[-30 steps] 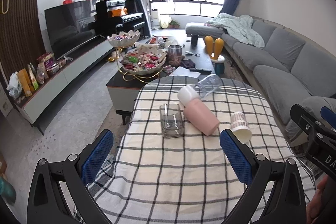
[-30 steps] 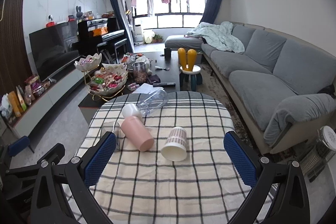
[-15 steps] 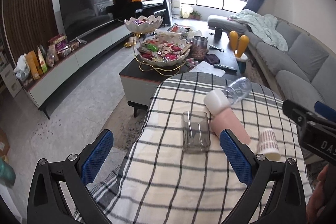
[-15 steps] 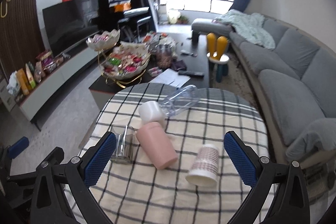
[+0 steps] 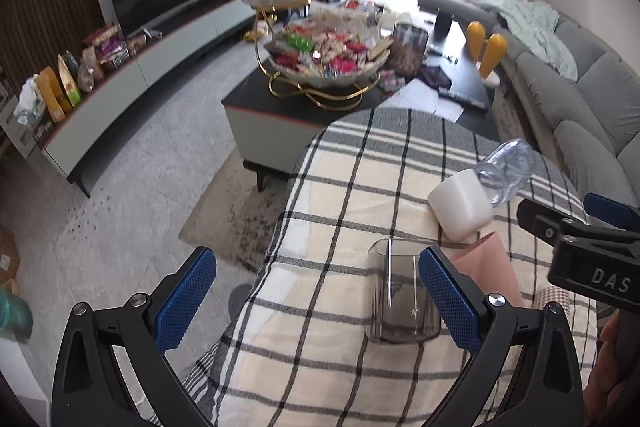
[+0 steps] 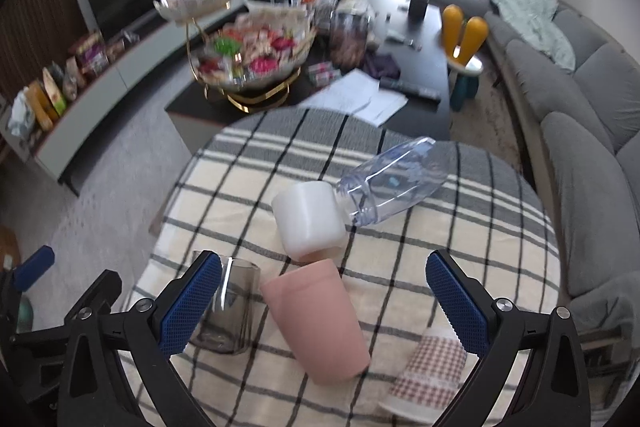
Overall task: Flip cup upside down
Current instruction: 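Move the right gripper toward the white cup lying on its side, then close the right gripper on the white cup's rim and lift it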
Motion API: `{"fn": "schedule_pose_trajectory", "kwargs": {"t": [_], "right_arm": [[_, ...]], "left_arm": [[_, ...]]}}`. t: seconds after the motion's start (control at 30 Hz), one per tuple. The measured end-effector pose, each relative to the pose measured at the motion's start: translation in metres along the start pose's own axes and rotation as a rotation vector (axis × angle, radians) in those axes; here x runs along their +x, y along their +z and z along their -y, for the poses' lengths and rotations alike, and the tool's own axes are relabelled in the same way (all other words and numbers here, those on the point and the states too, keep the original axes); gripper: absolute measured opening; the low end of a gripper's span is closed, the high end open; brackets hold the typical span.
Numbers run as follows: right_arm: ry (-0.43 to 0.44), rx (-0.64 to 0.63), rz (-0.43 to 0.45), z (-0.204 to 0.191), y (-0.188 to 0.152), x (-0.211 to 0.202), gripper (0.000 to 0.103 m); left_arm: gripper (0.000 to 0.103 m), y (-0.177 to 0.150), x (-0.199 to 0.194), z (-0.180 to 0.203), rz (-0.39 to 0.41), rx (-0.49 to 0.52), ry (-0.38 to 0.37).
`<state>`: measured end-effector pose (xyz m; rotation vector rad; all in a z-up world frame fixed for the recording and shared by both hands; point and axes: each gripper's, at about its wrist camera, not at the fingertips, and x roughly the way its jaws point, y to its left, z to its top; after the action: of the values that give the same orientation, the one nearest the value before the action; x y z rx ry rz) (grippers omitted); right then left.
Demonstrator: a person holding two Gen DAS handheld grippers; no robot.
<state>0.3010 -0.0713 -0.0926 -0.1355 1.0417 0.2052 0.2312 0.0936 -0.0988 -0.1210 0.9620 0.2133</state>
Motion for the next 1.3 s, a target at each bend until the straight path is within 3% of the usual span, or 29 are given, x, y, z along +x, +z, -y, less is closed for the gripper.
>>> {"fn": "schedule_pose_trajectory", "kwargs": {"t": [0.2, 0.53, 0.9, 1.03, 1.2, 1.27, 1.3], "right_arm": [[0.001, -0.032, -0.12, -0.003, 0.017, 0.049, 0.102], [-0.02, -0.124, -0.246, -0.013, 0.036, 0.094, 0.101], [-0.033, -0.168, -0.382, -0.018, 0.038, 0.133, 0.101], [-0.024, -0.181, -0.384, -0.023, 0.037, 0.136, 0.1], [-0.009, -0.179, -0.407, -0.024, 0.034, 0.142, 0.094], [-0.009, -0.183, -0.407, -0.025, 0.033, 0.144, 0.083], [-0.005, -0.184, -0.412, -0.026, 0.033, 0.145, 0.07]], "left_arm": [[0.103, 0.011, 0.032, 0.002, -0.068, 0.009, -0.003], [0.103, 0.024, 0.067, 0.003, -0.161, 0.002, -0.008], [0.103, 0.029, 0.083, 0.006, -0.18, -0.007, -0.032], [0.103, 0.029, 0.087, 0.006, -0.185, -0.01, -0.036], [0.103, 0.029, 0.091, 0.003, -0.187, -0.02, -0.033], [0.103, 0.029, 0.092, 0.003, -0.188, -0.017, -0.034], [0.103, 0.029, 0.092, 0.003, -0.189, -0.016, -0.035]]}}
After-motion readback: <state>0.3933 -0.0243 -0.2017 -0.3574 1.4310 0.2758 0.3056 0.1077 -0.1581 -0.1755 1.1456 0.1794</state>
